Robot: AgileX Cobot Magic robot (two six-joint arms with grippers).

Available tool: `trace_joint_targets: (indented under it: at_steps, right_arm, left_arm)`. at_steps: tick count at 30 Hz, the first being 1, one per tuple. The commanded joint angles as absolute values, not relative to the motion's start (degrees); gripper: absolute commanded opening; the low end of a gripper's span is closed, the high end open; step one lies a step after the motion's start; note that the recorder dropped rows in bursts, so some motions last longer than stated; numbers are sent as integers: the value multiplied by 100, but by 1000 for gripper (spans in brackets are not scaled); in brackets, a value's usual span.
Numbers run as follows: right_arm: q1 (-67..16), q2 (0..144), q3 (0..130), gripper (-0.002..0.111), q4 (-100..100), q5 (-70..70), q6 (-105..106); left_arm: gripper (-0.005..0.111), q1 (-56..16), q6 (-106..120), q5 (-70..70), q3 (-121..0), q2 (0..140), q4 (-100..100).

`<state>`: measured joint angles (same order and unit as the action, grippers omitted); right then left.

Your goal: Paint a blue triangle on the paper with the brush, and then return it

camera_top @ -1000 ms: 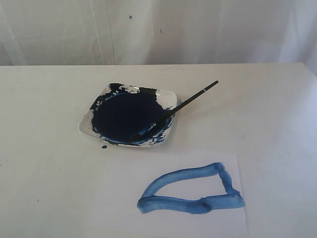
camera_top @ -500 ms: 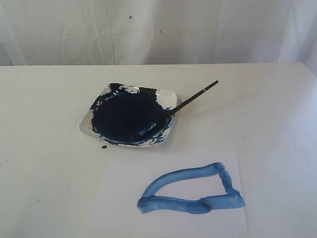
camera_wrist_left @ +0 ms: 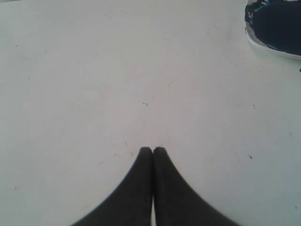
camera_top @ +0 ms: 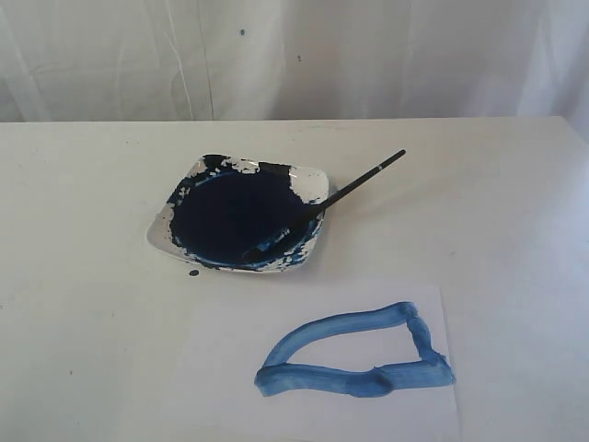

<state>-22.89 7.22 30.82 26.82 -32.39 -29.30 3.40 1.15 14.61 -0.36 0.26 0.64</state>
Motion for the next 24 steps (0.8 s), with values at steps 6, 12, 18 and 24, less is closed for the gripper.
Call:
trace_joint_targets:
  at_steps: [6, 12, 18, 24]
  right_arm:
    - [-2277, 703, 3055, 0, 2703, -3210, -2931]
    - [-2277, 703, 3055, 0, 2703, -3210, -2931]
    - [-2208, 591, 3055, 0, 2838, -3199, -2827]
    - [-1354, 135, 2783, 0, 2854, -3261, -2848]
  left_arm:
    - [0, 349, 133, 1468, 0, 0, 114]
    - [0, 349, 133, 1468, 0, 0, 114]
    - [0, 349, 133, 1468, 0, 0, 114]
    - [0, 349, 133, 1468, 0, 0, 114]
